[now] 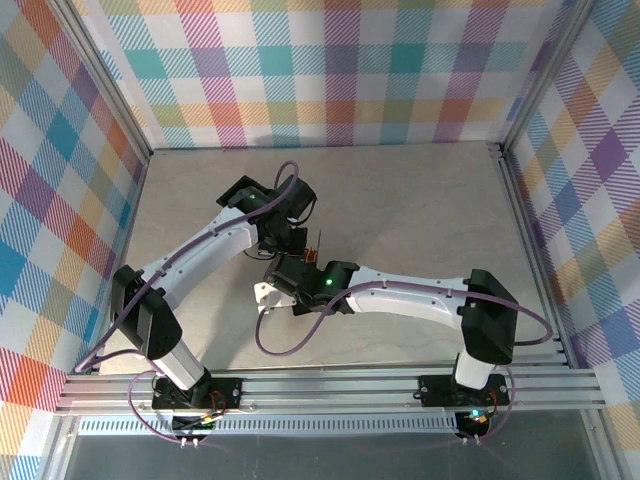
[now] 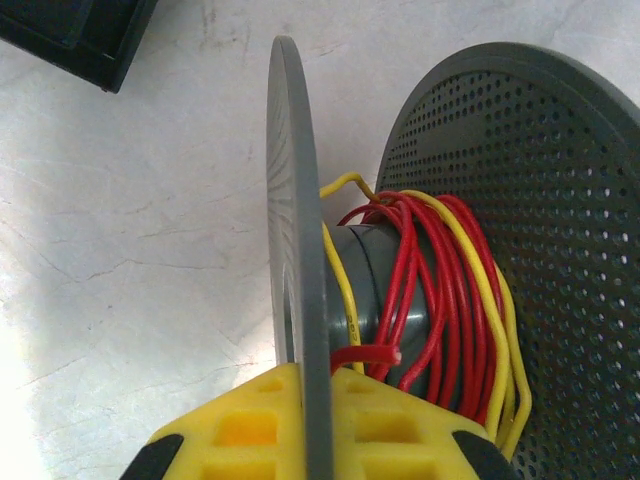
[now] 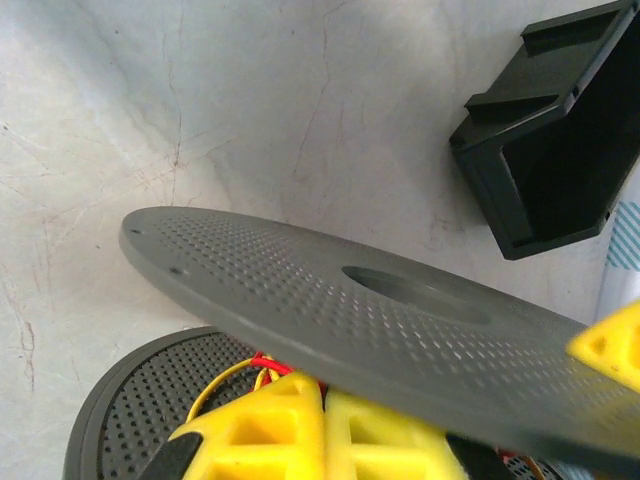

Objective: Wrap the cables

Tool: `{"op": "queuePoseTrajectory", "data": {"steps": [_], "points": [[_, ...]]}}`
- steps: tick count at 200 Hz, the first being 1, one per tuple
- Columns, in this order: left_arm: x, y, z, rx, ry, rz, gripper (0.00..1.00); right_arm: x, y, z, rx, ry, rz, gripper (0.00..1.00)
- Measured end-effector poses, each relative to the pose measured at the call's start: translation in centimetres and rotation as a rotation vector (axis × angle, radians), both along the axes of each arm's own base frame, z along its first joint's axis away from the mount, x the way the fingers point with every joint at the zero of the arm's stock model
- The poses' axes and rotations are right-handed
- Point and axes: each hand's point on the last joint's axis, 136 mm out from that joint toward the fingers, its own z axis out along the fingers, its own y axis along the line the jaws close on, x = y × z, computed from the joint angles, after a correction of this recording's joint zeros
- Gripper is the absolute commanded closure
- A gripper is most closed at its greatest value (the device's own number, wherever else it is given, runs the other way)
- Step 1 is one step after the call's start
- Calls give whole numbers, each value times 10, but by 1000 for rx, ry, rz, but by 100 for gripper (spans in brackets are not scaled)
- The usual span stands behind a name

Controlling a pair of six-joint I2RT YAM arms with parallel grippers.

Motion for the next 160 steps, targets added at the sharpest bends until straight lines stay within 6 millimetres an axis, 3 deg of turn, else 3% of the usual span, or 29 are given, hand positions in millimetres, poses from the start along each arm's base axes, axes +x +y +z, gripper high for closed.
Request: {"op": "queuePoseTrajectory", "data": {"steps": [124, 160], "points": [[7, 9, -4, -20, 8, 53, 100, 8, 6, -19, -88, -57, -15, 100], [11, 8, -2, -37, -8, 54, 100, 1, 4, -20, -100, -23, -15, 80]]}}
